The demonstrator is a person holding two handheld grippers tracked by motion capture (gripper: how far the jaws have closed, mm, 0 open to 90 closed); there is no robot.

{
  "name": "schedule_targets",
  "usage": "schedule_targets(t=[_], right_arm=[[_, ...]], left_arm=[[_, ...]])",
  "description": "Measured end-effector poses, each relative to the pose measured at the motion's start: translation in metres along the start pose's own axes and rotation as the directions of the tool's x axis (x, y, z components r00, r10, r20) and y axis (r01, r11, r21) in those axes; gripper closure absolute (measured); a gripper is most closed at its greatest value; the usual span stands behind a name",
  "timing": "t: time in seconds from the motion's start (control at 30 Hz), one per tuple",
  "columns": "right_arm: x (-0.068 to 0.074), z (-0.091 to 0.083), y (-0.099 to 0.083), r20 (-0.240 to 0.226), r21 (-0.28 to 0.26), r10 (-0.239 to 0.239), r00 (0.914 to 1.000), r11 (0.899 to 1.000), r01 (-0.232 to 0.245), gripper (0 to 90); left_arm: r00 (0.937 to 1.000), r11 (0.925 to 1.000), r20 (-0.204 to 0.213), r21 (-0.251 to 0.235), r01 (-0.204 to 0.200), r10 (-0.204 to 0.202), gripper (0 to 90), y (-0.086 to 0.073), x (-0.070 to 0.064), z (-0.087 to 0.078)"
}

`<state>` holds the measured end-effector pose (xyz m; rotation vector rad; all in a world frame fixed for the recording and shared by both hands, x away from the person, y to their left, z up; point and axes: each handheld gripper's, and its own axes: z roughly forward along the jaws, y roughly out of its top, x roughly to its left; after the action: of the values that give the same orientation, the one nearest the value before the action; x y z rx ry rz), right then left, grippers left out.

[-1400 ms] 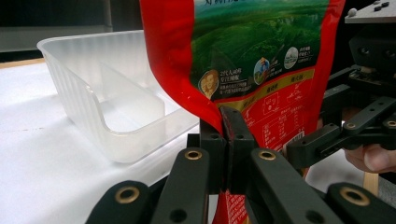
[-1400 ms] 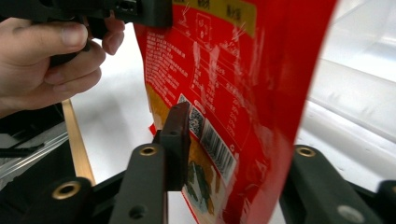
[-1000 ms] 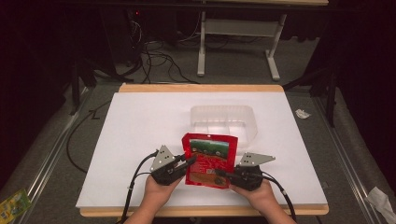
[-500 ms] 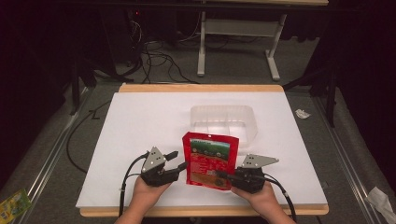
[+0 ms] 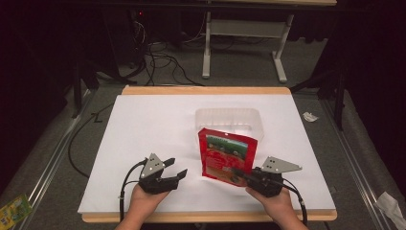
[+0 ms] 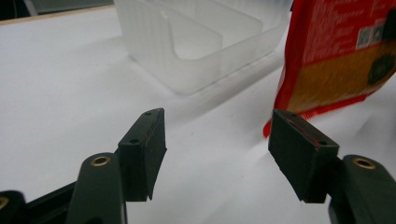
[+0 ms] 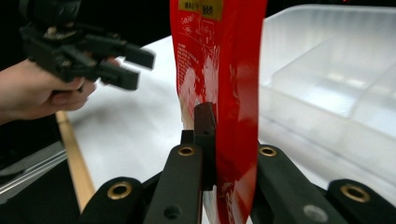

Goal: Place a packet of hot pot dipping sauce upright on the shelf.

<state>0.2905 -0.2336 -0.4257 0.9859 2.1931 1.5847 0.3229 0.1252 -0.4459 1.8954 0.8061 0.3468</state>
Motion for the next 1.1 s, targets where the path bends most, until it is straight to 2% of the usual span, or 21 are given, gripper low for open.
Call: schedule_targets(t=[0.17, 0.2, 0.3, 0.43, 0.5, 0.57, 0.67, 0.7, 0.73, 0.77, 0.83, 0.87, 0.93, 1.0, 1.1], right_arm=[[-0.002, -0.007, 0.002, 0.046, -0.035, 0.0, 0.9989, 0.999, 0.001, 87.4], [-0.003, -0.01, 0.003, 0.068, -0.049, 0.002, 0.9977, 0.999, 0.001, 87.4], [-0.003, -0.013, 0.004, 0.088, -0.063, 0.0, 0.9961, 0.998, 0.006, 87.4], [-0.004, -0.021, 0.006, 0.148, -0.104, 0.007, 0.989, 0.995, 0.009, 87.4], [-0.005, -0.022, 0.007, 0.159, -0.114, 0.006, 0.9872, 0.993, 0.013, 87.3], [-0.006, -0.029, 0.01, 0.195, -0.139, 0.016, 0.9806, 0.99, 0.012, 87.3], [-0.007, -0.034, 0.012, 0.215, -0.154, 0.019, 0.9765, 0.988, 0.014, 87.4], [-0.008, -0.038, 0.013, 0.246, -0.173, 0.033, 0.9687, 0.985, 0.011, 87.3], [-0.008, -0.038, 0.013, 0.246, -0.173, 0.033, 0.9687, 0.985, 0.011, 87.3], [-0.009, -0.04, 0.014, 0.259, -0.181, 0.038, 0.9652, 0.983, 0.01, 87.3], [-0.012, -0.044, 0.016, 0.301, -0.203, 0.064, 0.9514, 0.979, -0.001, 87.3], [-0.012, -0.044, 0.016, 0.301, -0.203, 0.064, 0.9514, 0.979, -0.001, 87.3], [-0.015, -0.046, 0.018, 0.332, -0.223, 0.093, 0.9387, 0.975, -0.018, 87.3], [-0.016, -0.046, 0.019, 0.34, -0.224, 0.093, 0.9358, 0.974, -0.015, 87.3], [-0.017, -0.041, 0.022, 0.372, -0.232, 0.102, 0.9228, 0.973, -0.014, 87.3]], left_arm=[[0.9996, 0.9997, -0.016, -0.004, 0.022, -0.022, 35.0, -0.004, 0.005, -0.008], [0.9995, 0.9997, -0.02, -0.003, 0.023, -0.023, 33.8, -0.006, 0.006, -0.01], [0.9991, 0.9997, -0.033, 0.002, 0.026, -0.026, 33.2, -0.011, 0.008, -0.016], [0.9981, 0.9994, -0.051, 0.0, 0.035, -0.035, 32.4, -0.012, 0.011, -0.023], [0.998, 0.9994, -0.052, -0.003, 0.035, -0.035, 32.3, -0.012, 0.012, -0.024], [0.9978, 0.9992, -0.054, -0.007, 0.039, -0.04, 32.1, -0.011, 0.013, -0.023], [0.9982, 0.9996, -0.053, -0.003, 0.028, -0.028, 31.9, -0.011, 0.012, -0.021], [0.9985, 0.9997, -0.05, 0.0, 0.022, -0.022, 31.7, -0.01, 0.012, -0.021], [0.9984, 0.9997, -0.051, -0.008, 0.021, -0.022, 31.7, -0.01, 0.012, -0.021], [0.9986, 0.9997, -0.049, -0.013, 0.02, -0.02, 31.7, -0.009, 0.012, -0.021], [0.9986, 0.9994, -0.048, -0.028, 0.02, -0.022, 31.7, -0.008, 0.013, -0.021], [0.9986, 0.9992, -0.047, -0.033, 0.021, -0.023, 31.7, -0.007, 0.014, -0.022], [0.9988, 0.9994, -0.047, -0.031, 0.015, -0.016, 31.7, -0.007, 0.016, -0.022], [0.9987, 0.9992, -0.048, -0.036, 0.017, -0.018, 31.6, -0.007, 0.017, -0.022], [0.9985, 0.9987, -0.05, -0.048, 0.017, -0.02, 31.6, -0.007, 0.017, -0.022]])
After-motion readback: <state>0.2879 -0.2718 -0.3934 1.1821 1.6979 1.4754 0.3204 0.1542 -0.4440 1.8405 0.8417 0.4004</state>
